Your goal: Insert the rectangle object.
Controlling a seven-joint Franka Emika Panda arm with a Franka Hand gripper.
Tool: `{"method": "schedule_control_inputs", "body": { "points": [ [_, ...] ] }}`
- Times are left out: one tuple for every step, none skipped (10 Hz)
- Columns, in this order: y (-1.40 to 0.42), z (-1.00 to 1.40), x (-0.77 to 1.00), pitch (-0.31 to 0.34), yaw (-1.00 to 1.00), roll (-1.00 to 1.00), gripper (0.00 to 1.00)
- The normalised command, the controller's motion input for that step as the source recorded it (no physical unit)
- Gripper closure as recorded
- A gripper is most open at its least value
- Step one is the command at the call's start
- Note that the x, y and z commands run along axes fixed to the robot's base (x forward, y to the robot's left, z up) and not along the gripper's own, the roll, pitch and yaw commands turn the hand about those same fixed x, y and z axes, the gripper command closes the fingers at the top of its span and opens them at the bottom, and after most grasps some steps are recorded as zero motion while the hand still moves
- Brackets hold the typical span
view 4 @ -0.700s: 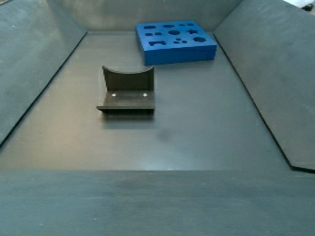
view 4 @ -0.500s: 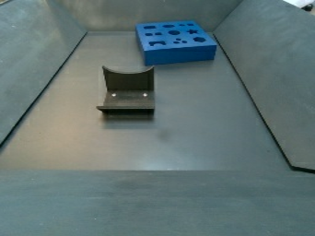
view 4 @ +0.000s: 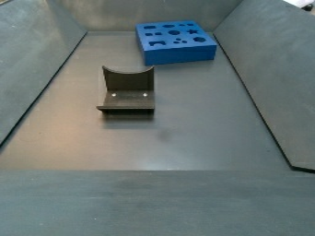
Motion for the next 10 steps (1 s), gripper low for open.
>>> {"method": "schedule_control_inputs", "body": {
  "points": [
    [0.00,0.00,-0.13,-0.011,-0.03,0.00,1.00],
    [-0.25,-0.15,0.00,0.000,-0.92,0.00,1.00],
    [-0.25,-0.21,0.00,0.000,-0.94,0.00,1.00],
    [-0.28,-0.32,0.03,-0.023,-0.91,0.00,1.00],
    [-0.29,-0.32,0.03,-0.027,-0.91,0.00,1.00],
    [-0.30,-0.40,0.05,-0.044,-0.89,0.02,1.00],
    [-0.33,-0.47,0.15,-0.047,-0.81,0.04,1.00],
    [-0.41,-0.51,0.37,-0.046,-0.60,0.04,1.00],
    [-0.44,-0.48,0.47,-0.041,-0.50,0.03,1.00],
    [-0.43,-0.42,0.45,-0.046,-0.53,0.00,1.00]
  ]
}}
